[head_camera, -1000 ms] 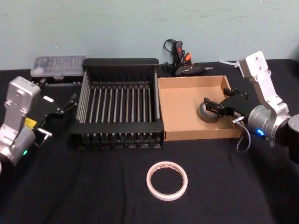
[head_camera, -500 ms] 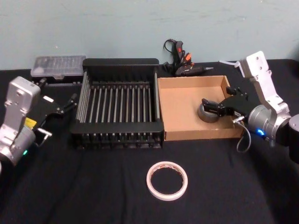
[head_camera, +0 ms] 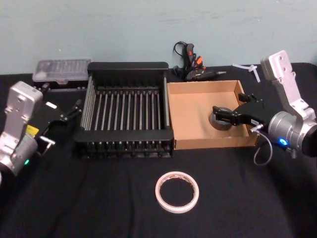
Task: Pick up the white tape and place it into the black box , Pick up the silver tape and place it into the brown box.
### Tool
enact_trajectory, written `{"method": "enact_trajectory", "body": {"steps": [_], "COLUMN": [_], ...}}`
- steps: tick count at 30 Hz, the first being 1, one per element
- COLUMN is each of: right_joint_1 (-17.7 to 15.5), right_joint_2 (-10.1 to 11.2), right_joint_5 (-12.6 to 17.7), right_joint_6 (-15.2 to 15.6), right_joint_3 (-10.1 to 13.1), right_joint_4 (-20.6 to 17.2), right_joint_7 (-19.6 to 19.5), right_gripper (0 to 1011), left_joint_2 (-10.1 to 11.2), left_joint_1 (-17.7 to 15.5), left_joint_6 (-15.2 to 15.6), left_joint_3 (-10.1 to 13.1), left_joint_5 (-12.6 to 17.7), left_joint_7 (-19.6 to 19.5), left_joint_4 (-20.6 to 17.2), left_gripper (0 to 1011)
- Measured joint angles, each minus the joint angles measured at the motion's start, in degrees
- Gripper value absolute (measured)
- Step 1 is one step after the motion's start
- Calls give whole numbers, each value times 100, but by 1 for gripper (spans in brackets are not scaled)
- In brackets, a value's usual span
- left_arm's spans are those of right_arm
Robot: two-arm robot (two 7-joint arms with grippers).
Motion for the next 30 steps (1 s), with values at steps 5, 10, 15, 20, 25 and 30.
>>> {"method": "enact_trajectory", "body": {"steps": [5, 10, 15, 20, 25, 30], "right_joint_1": [-225, -425, -656, -821, -972, -1078], "right_joint_2": [182, 338, 531, 696, 836, 919], "right_joint_5": [162, 274, 364, 391, 394, 396], "right_joint_6": [316, 500, 586, 637, 664, 640], "right_joint_3": [17, 17, -51, -187, -379, -530], "right_joint_4": [-496, -862, -1231, -1479, -1657, -1737], "right_joint_7": [73, 111, 197, 269, 307, 320], "right_gripper": [1002, 1002, 1002, 1002, 1002, 1002], "left_joint_2": [0, 0, 0, 0, 0, 0], "left_joint_1": [0, 0, 0, 0, 0, 0], "left_joint_6": [0, 0, 0, 0, 0, 0], "left_joint_3": [0, 0, 0, 0, 0, 0], "left_joint_5": [0, 0, 0, 0, 0, 0], "left_joint_7": [0, 0, 0, 0, 0, 0], "left_joint_4": [0, 0, 0, 0, 0, 0], "left_gripper": [1001, 1001, 1001, 1001, 1001, 1001]}}
